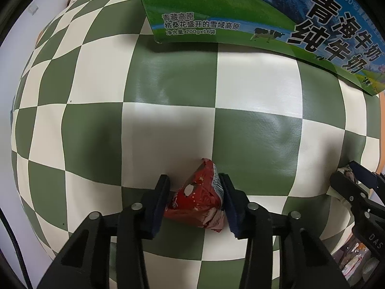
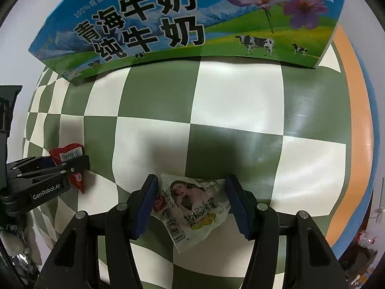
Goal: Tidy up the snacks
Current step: 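Carry both packets into the box and open both tools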
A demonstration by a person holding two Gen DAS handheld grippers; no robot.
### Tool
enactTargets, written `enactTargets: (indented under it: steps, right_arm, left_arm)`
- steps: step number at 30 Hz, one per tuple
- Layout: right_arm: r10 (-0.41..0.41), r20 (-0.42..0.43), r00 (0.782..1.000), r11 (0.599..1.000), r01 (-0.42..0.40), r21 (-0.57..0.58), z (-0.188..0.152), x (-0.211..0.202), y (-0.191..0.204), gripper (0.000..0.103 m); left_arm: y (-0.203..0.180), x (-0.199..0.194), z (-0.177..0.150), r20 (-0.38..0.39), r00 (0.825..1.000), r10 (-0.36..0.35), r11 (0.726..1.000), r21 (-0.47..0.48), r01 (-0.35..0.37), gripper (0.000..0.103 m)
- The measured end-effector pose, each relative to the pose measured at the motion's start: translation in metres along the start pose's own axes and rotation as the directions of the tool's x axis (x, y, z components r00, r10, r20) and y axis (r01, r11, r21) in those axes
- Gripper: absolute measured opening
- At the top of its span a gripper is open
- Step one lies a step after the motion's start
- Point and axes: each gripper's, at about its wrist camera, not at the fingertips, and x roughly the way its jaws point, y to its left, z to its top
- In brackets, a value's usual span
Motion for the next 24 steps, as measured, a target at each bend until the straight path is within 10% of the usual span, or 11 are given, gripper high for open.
enactTargets:
  steps: [20, 24]
  right_arm:
    - [0.103, 0.088, 0.991, 0.994, -0.106, 0.024, 0.01, -0.065, -0.008, 0.06]
    - [0.158, 0.131, 0.979, 0.986, -0.164, 0.041, 0.025, -0.096, -0.017, 0.036]
  left_arm:
    - [-0.044, -0.094, 0.022, 0.081, 0.963, -0.257, 0.965, 0.068, 0.252, 0.035]
    - [-0.06, -0.133, 0.051, 0.131, 0.941, -0.311, 0.948, 0.107, 0.299, 0.035]
